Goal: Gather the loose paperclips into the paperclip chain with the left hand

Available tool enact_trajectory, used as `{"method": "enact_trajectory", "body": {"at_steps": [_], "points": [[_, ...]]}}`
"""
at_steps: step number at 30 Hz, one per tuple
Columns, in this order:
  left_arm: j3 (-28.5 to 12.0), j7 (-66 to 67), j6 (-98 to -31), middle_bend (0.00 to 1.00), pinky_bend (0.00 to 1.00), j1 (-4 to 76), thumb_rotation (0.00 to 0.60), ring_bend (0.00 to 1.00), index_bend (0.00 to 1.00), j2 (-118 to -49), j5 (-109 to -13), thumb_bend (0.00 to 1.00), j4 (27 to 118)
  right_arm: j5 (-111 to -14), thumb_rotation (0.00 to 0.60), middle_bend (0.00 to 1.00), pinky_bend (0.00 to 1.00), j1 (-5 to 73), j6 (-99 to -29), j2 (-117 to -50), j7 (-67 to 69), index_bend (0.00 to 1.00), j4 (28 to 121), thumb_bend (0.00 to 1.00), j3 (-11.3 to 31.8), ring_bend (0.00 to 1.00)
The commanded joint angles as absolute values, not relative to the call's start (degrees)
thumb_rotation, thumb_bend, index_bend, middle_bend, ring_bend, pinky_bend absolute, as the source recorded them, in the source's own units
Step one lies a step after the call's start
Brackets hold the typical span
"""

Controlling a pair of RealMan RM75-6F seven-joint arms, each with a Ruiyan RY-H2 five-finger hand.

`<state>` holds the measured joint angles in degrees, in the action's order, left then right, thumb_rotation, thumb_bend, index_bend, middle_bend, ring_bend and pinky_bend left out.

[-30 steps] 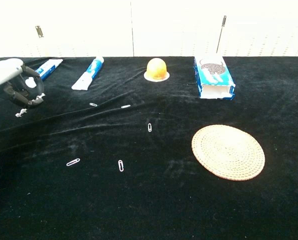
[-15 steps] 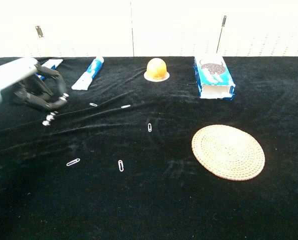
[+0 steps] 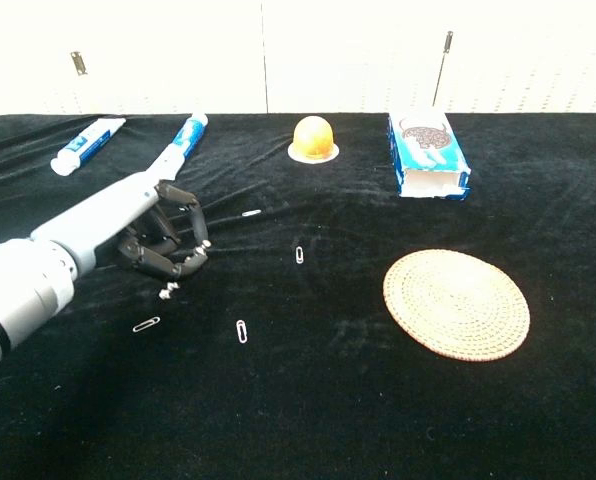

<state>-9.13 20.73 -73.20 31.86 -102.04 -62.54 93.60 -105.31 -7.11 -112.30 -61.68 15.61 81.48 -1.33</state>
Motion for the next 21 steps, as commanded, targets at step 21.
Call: {"method": "enact_trajectory", "body": {"at_steps": [21], "points": [[-8.49, 18.85, -70.85, 1.0, 1.0, 29.69, 0.6, 1.0, 0.82, -102.45, -63.4, 0.55, 89.25, -105.55, 0.6, 0.0, 0.0, -7.35, -112.68, -62.12, 14.67, 0.0, 81.32, 0.28, -1.19, 0.0]]}}
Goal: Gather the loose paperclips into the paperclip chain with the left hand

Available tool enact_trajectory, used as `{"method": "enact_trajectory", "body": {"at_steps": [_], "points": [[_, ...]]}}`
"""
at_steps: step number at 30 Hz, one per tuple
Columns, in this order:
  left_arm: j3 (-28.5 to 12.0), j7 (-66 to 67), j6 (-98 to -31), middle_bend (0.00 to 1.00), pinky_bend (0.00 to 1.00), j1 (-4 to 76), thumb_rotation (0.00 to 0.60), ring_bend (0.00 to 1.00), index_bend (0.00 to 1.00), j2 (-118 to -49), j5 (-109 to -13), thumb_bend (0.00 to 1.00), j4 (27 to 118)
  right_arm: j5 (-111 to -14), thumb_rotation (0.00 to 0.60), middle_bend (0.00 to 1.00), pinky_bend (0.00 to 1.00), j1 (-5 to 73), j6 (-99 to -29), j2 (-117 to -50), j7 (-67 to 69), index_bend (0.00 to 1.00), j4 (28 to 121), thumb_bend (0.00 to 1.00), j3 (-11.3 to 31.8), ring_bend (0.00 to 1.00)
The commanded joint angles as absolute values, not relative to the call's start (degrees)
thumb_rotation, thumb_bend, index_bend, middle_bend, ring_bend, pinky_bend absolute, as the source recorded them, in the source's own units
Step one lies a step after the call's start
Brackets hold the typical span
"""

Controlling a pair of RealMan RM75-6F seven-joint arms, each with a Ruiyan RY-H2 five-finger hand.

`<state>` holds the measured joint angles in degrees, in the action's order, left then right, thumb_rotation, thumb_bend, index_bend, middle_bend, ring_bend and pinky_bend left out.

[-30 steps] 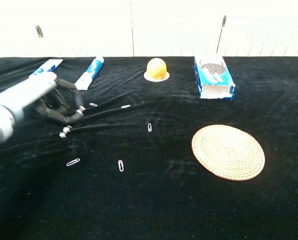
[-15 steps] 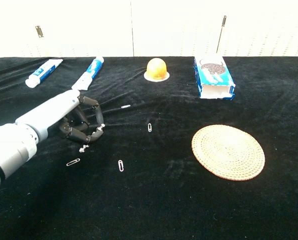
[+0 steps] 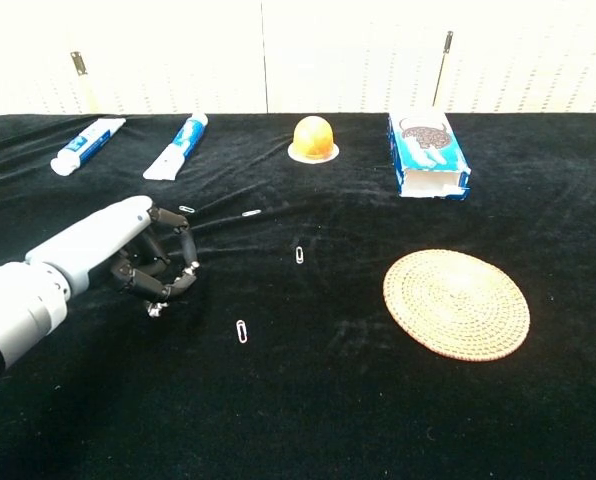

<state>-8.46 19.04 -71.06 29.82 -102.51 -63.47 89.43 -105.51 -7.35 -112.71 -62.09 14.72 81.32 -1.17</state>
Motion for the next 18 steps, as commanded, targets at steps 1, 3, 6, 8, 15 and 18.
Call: {"method": "enact_trajectory", "body": {"at_steps": [1, 3, 6, 8, 15, 18], "points": [[-8.48, 18.79, -70.75, 1.0, 1.0, 29.62, 0.6, 1.0, 0.82, -102.43, -63.42, 0.55, 89.11, -105.59, 0.6, 0.0, 0.0, -7.34, -112.64, -62.12, 14.58, 0.0, 81.35, 0.28, -1.21, 0.0], [-8.57, 18.65, -70.72, 1.0, 1.0, 29.53, 0.6, 1.0, 0.82, -102.37, -63.71, 0.55, 89.07, -105.66, 0.6, 0.0, 0.0, -7.33, -112.56, -62.14, 14.4, 0.0, 81.44, 0.28, -1.25, 0.0], [-8.94, 18.49, -70.97, 1.0, 1.0, 29.43, 0.6, 1.0, 0.82, -102.01, -64.32, 0.55, 89.78, -105.5, 0.6, 0.0, 0.0, -7.37, -112.64, -62.09, 14.55, 0.0, 81.51, 0.28, -1.17, 0.0], [-9.28, 18.24, -70.97, 1.0, 1.0, 29.39, 0.6, 1.0, 0.82, -101.65, -64.5, 0.55, 90.6, -105.32, 0.6, 0.0, 0.0, -7.5, -112.98, -62.07, 14.91, 0.0, 81.44, 0.28, -1.07, 0.0], [-10.74, 19.25, -70.87, 1.0, 1.0, 30.08, 0.6, 1.0, 0.82, -100.3, -65.23, 0.55, 93.74, -104.8, 0.6, 0.0, 0.0, -7.89, -114.19, -62.13, 16.63, 0.0, 80.72, 0.28, -0.71, 0.0], [-11.18, 19.13, -70.84, 1.0, 1.0, 30.3, 0.6, 1.0, 0.82, -100.33, -65.43, 0.55, 94.58, -104.71, 0.6, 0.0, 0.0, -7.79, -113.9, -62.12, 16.58, 0.0, 80.74, 0.28, -0.68, 0.0]]}}
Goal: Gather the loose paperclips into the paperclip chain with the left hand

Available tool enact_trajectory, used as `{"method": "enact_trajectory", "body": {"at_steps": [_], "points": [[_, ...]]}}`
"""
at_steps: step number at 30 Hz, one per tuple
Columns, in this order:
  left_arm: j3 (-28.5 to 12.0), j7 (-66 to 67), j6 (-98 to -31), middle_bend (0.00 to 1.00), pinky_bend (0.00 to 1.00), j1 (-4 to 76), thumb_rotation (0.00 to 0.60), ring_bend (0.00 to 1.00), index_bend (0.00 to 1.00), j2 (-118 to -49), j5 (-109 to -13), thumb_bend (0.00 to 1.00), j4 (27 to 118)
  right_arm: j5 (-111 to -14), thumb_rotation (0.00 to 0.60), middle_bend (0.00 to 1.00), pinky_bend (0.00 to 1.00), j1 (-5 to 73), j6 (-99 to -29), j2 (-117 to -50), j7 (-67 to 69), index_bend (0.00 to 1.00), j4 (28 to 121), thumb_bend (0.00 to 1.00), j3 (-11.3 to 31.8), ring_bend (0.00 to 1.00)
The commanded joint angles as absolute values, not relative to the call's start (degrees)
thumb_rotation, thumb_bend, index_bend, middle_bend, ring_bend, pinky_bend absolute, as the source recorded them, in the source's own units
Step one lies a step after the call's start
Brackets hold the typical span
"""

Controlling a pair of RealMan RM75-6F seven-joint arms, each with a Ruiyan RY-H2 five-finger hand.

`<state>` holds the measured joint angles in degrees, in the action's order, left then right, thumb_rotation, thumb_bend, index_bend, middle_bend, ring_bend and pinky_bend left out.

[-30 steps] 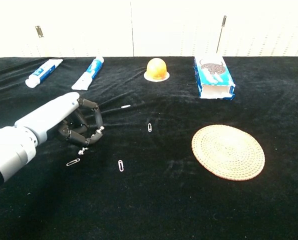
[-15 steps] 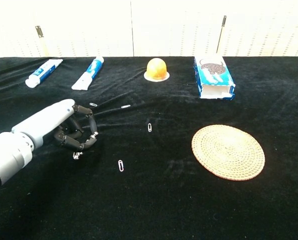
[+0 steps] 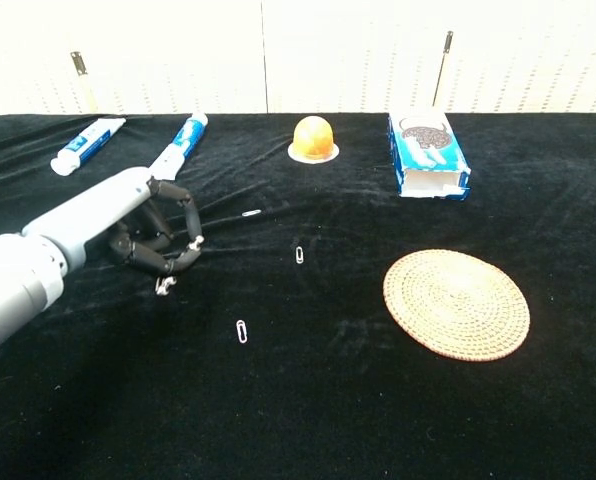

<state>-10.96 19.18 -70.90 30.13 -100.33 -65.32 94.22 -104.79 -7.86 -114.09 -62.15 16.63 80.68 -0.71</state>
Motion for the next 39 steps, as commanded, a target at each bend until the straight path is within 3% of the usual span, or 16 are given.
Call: {"method": "enact_trajectory", "body": {"at_steps": [1, 19, 29, 39], "points": [[-11.23, 18.98, -70.58, 1.0, 1.0, 30.45, 0.6, 1.0, 0.82, -100.54, -65.43, 0.56, 94.74, -104.61, 0.6, 0.0, 0.0, -7.71, -113.74, -62.05, 16.6, 0.0, 80.87, 0.28, -0.62, 0.0], [-11.52, 20.85, -64.91, 1.0, 1.0, 35.1, 0.6, 1.0, 0.82, -107.82, -63.93, 0.56, 89.14, -100.55, 0.6, 0.0, 0.0, -12.08, -121.71, -63.45, 26.97, 0.0, 75.41, 0.28, 0.83, 0.0], [-10.65, 21.68, -64.33, 1.0, 1.0, 35.31, 0.6, 1.0, 0.82, -108.69, -63.5, 0.56, 88.42, -100.9, 0.6, 0.0, 0.0, -13.18, -122.8, -64.31, 26.38, 0.0, 74.9, 0.28, 0.8, 0.0], [-12.97, 21.77, -64.9, 1.0, 1.0, 36.14, 0.6, 1.0, 0.82, -106.74, -64.33, 0.56, 89.22, -100.78, 0.6, 0.0, 0.0, -13.16, -121.98, -64.25, 26.16, 0.0, 75.16, 0.28, 0.96, 0.0]]}}
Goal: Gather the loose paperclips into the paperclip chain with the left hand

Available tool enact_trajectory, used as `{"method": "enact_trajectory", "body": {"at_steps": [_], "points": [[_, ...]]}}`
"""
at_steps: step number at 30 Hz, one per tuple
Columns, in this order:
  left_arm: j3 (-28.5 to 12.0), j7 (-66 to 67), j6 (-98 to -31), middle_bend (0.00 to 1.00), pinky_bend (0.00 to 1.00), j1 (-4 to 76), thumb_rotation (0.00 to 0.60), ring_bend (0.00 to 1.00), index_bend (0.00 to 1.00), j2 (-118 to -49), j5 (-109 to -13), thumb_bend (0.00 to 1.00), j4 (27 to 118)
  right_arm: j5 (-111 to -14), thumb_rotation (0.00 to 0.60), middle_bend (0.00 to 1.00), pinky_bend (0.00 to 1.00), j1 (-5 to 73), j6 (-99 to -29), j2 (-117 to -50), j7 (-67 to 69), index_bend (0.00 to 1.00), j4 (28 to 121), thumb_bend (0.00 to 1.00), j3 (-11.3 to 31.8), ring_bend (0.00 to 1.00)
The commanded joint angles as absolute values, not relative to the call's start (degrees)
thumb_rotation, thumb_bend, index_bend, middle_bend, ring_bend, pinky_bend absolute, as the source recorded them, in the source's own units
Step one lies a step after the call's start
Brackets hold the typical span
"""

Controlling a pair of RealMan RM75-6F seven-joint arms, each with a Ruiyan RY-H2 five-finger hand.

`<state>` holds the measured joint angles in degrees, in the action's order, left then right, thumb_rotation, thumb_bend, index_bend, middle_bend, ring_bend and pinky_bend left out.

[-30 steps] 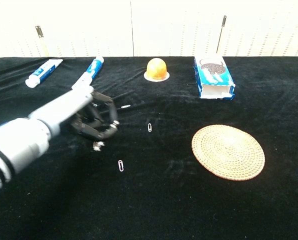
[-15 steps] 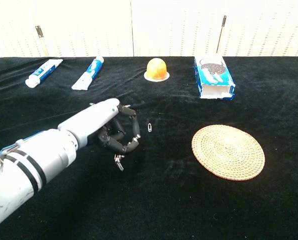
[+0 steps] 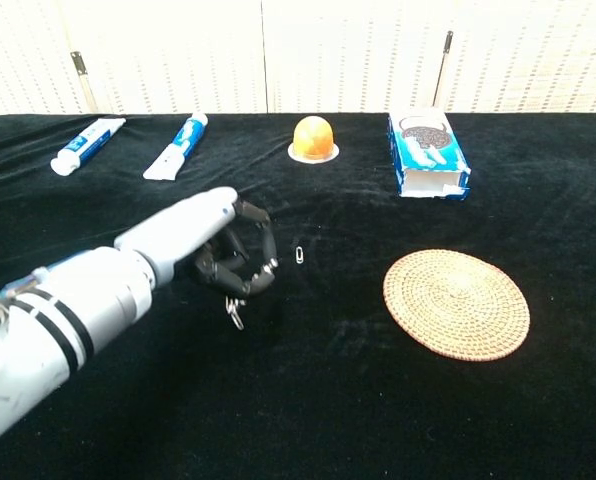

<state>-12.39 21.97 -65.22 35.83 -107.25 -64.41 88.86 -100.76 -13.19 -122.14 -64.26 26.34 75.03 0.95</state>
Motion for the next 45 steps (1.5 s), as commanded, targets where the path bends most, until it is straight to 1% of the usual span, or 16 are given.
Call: {"method": "enact_trajectory", "body": {"at_steps": [1, 2, 6, 12, 15, 19, 24, 33, 38, 45], "points": [[-13.77, 21.08, -64.19, 1.0, 1.0, 36.5, 0.6, 1.0, 0.82, -106.29, -63.9, 0.56, 89.6, -100.78, 0.6, 0.0, 0.0, -13.13, -121.79, -64.26, 25.88, 0.0, 75.35, 0.28, 0.98, 0.0], [-14.99, 20.54, -63.26, 1.0, 1.0, 37.26, 0.6, 1.0, 0.82, -105.88, -63.52, 0.56, 89.38, -100.79, 0.6, 0.0, 0.0, -13.05, -121.44, -64.24, 25.43, 0.0, 75.63, 0.28, 0.97, 0.0], [-17.16, 19.51, -61.27, 1.0, 1.0, 39.11, 0.6, 1.0, 0.82, -105.8, -62.31, 0.56, 87.45, -100.34, 0.6, 0.0, 0.0, -12.81, -120.35, -64.04, 24.55, 0.0, 76.6, 0.28, 1.14, 0.0], [-21.67, 16.93, -56.88, 1.0, 1.0, 43.41, 0.6, 1.0, 0.82, -106.43, -59.78, 0.56, 82.68, -99.1, 0.6, 0.0, 0.0, -12.43, -118.27, -63.46, 23.75, 0.0, 78.11, 0.28, 1.44, 0.0], [-22.93, 15.71, -55.35, 1.0, 1.0, 45.03, 0.6, 1.0, 0.82, -106.4, -59.01, 0.56, 81.02, -98.54, 0.6, 0.0, 0.0, -12.24, -117.25, -63.38, 23.12, 0.0, 78.72, 0.28, 1.58, 0.0], [-23.51, 14.93, -53.81, 1.0, 1.0, 46.91, 0.6, 1.0, 0.82, -106.54, -58.2, 0.56, 78.91, -98.65, 0.6, 0.0, 0.0, -11.9, -115.7, -63.15, 21.61, 0.0, 79.7, 0.28, 1.31, 0.0], [-24.07, 14.26, -51.99, 1.0, 1.0, 49.15, 0.6, 1.0, 0.82, -107.56, -56.5, 0.56, 76.35, -97.64, 0.6, 0.0, 0.0, -12.42, -115.44, -63.09, 21.83, 0.0, 80.14, 0.28, 1.38, 0.0], [-23.68, 11.43, -47.72, 1.0, 1.0, 53.6, 0.6, 1.0, 0.82, -110.85, -56.0, 0.56, 70.65, -94.83, 0.6, 0.0, 0.0, -14.1, -115.19, -63.43, 23.54, 0.0, 80.06, 0.28, 1.58, 0.0], [-23.38, 10.13, -47.02, 1.0, 1.0, 55.08, 0.6, 1.0, 0.82, -111.98, -56.57, 0.56, 68.16, -94.67, 0.6, 0.0, 0.0, -15.47, -116.55, -64.4, 23.5, 0.0, 79.39, 0.28, 1.49, 0.0], [-23.22, 7.85, -46.94, 1.0, 1.0, 56.03, 0.6, 1.0, 0.82, -112.08, -58.01, 0.56, 67.22, -94.89, 0.6, 0.0, 0.0, -16.06, -116.8, -65.0, 22.89, 0.0, 79.16, 0.28, 1.54, 0.0]]}}
